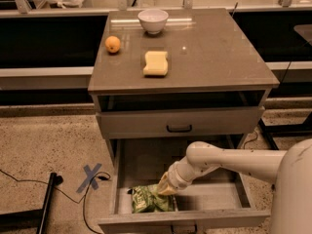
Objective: Pick green jalapeno chip bag from middle drawer and place on counter
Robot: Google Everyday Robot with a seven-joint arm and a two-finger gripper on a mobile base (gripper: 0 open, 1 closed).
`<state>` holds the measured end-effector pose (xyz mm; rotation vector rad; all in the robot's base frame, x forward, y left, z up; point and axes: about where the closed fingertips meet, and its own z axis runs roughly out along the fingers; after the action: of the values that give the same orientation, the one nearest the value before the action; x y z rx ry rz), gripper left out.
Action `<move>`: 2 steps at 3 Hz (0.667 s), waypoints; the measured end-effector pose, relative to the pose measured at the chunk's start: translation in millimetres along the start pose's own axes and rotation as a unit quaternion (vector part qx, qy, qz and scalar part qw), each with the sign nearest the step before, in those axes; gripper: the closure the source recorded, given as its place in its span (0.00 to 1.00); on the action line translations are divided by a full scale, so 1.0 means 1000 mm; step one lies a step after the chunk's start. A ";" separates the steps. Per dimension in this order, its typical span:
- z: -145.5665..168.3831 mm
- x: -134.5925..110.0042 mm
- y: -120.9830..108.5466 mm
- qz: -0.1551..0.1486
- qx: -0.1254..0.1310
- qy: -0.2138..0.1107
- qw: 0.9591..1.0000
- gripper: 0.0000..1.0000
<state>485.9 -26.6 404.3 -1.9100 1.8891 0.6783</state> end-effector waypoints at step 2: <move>0.002 -0.006 -0.002 -0.013 -0.005 -0.015 1.000 0.86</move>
Offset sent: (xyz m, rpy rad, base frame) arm 0.0101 0.0059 0.0165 0.0629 -0.0290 0.0288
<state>487.8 -20.1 406.0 -1.9170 1.8441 0.7057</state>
